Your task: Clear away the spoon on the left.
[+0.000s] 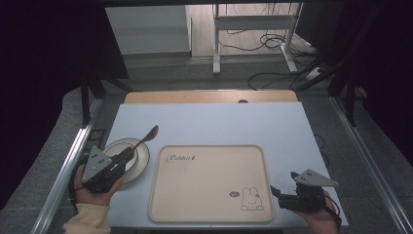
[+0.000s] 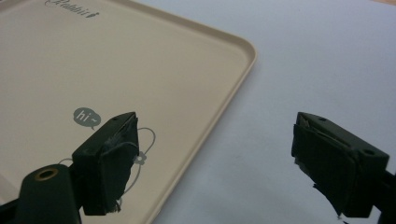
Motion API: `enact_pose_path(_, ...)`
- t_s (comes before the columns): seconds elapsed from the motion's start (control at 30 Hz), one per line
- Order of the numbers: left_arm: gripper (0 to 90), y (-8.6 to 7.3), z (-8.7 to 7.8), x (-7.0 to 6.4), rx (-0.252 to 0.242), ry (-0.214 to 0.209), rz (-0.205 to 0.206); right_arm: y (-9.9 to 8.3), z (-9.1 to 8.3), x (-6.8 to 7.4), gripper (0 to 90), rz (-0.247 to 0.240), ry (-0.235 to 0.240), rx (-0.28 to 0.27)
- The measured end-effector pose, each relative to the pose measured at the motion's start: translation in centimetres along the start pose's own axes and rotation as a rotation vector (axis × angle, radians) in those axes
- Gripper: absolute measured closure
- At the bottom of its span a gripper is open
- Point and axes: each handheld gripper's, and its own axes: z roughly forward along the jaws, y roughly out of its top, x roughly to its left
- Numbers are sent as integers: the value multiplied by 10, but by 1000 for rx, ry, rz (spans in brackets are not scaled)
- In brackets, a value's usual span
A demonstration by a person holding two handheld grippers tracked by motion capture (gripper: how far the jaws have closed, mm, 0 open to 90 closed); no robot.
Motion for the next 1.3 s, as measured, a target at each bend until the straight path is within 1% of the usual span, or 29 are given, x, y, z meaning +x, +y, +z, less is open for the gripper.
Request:
enact_pose_path(0.17,849,2,4,-3,-10,-7,8,0,0,0,151,-2,0,0)
enact_pose_path(0.33,849,4,9,-6,-8,-17,13,0,0,0,151,0,0,0)
enact_pose_path(0.63,849,11,24,-14,0,-50,31,0,-1,0,151,6,-8,-10)
enact_pose_path(0.67,849,11,26,-14,4,-53,39,0,-1,0,151,5,-8,-10)
enact_pose_path(0.83,849,10,32,-18,14,-66,39,0,-2,0,151,4,-9,-13)
enact_pose_path(1.0,849,10,38,-23,29,-80,48,0,-2,0,151,3,-9,-15)
enact_pose_path(1.3,848,0,52,-34,83,-106,82,0,-1,0,151,0,-8,-12)
